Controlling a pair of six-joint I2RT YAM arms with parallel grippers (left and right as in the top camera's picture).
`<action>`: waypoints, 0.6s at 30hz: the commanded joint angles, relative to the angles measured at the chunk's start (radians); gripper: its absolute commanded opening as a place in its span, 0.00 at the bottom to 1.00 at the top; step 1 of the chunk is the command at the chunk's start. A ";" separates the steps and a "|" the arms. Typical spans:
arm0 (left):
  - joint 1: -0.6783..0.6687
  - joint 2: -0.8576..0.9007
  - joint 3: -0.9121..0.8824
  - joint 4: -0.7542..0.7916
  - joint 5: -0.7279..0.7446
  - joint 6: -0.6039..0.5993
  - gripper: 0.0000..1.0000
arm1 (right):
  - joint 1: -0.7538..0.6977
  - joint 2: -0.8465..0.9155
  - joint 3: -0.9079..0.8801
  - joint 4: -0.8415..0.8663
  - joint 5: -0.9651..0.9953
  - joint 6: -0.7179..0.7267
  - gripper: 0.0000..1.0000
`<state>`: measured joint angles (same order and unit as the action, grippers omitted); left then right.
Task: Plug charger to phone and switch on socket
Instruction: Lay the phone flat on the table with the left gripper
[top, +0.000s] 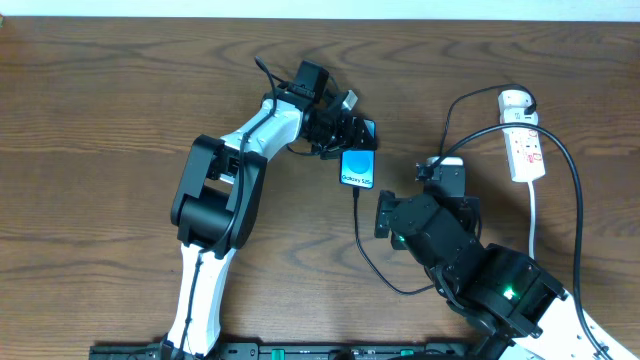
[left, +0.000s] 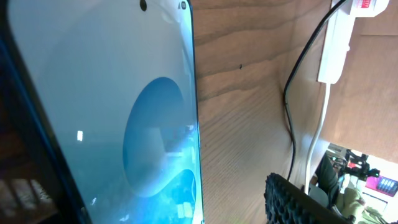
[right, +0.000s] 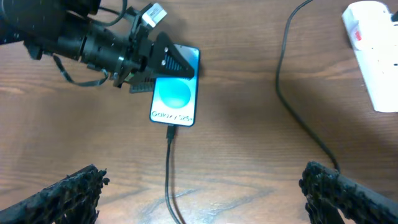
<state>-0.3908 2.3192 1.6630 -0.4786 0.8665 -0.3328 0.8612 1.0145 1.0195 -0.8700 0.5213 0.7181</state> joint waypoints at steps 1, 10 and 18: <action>0.002 0.015 -0.008 -0.027 -0.121 0.013 0.70 | -0.005 -0.002 0.013 0.002 -0.039 -0.011 0.99; 0.002 0.015 -0.008 -0.045 -0.191 0.013 0.71 | -0.005 -0.002 0.013 0.003 -0.042 -0.001 0.99; 0.002 0.015 -0.008 -0.063 -0.206 0.013 0.72 | -0.005 -0.002 0.013 0.002 -0.046 0.029 0.99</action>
<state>-0.3935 2.3047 1.6726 -0.5175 0.7967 -0.3328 0.8612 1.0145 1.0195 -0.8700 0.4698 0.7311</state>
